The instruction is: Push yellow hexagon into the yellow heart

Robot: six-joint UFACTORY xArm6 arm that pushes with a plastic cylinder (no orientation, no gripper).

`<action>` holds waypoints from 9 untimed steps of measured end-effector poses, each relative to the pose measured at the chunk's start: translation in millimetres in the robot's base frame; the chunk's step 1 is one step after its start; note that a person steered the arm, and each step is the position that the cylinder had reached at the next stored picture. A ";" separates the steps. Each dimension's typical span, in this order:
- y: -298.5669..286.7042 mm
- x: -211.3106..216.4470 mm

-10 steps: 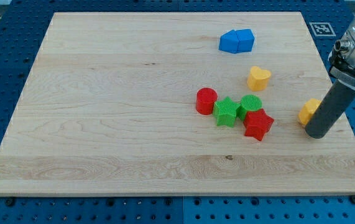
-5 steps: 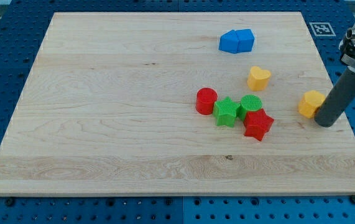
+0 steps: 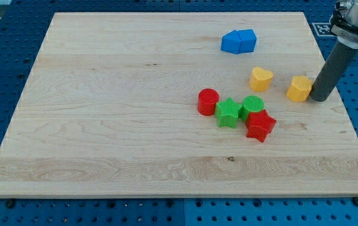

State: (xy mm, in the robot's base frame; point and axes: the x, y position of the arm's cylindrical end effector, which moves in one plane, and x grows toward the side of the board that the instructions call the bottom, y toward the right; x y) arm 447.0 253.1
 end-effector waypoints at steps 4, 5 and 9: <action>10.9 -6.4; 3.7 -11.8; 4.1 -7.0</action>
State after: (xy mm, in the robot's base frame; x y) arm 439.9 257.1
